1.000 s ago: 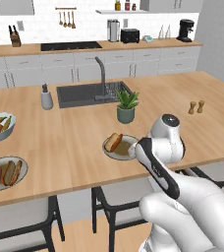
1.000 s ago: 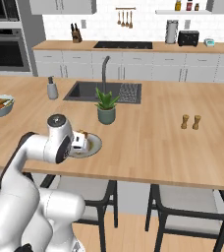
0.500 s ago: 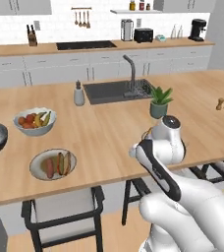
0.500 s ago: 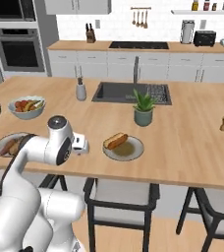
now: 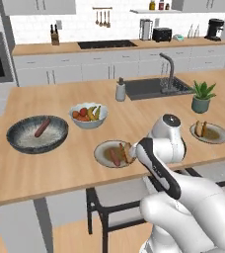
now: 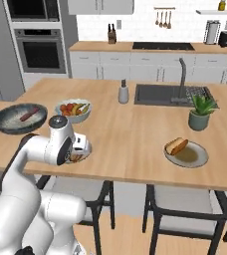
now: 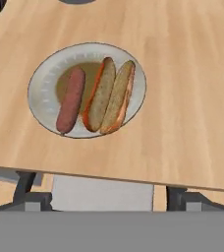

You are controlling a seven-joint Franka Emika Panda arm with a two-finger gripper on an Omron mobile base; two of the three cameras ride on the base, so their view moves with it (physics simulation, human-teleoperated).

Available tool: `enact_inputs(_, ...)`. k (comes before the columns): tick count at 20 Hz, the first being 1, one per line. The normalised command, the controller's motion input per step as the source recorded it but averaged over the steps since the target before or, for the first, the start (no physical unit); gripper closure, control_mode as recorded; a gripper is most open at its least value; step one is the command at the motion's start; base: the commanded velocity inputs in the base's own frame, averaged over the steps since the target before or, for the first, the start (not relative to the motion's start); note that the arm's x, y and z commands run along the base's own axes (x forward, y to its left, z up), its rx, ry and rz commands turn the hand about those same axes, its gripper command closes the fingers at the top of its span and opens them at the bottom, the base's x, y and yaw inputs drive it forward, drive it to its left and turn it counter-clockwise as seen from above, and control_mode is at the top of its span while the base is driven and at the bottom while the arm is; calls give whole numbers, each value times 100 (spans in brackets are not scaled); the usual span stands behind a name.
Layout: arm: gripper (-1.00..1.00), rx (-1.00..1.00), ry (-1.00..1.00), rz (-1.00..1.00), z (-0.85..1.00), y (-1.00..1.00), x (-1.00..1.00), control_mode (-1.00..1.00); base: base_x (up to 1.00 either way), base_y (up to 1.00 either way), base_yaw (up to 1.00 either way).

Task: Place one bun and one sausage from the bowl on each plate.

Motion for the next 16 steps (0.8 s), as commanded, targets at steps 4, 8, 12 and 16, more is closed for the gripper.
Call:
enact_inputs(4,-100,0,0,0,0,0,0,100,0,100,0)
enact_inputs(8,-100,0,0,0,0,0,0,100,32,100,-6)
enact_inputs(12,-100,0,0,0,0,0,0,100,36,100,-5)
enact_inputs(16,-100,0,0,0,0,0,0,100,39,54,4)
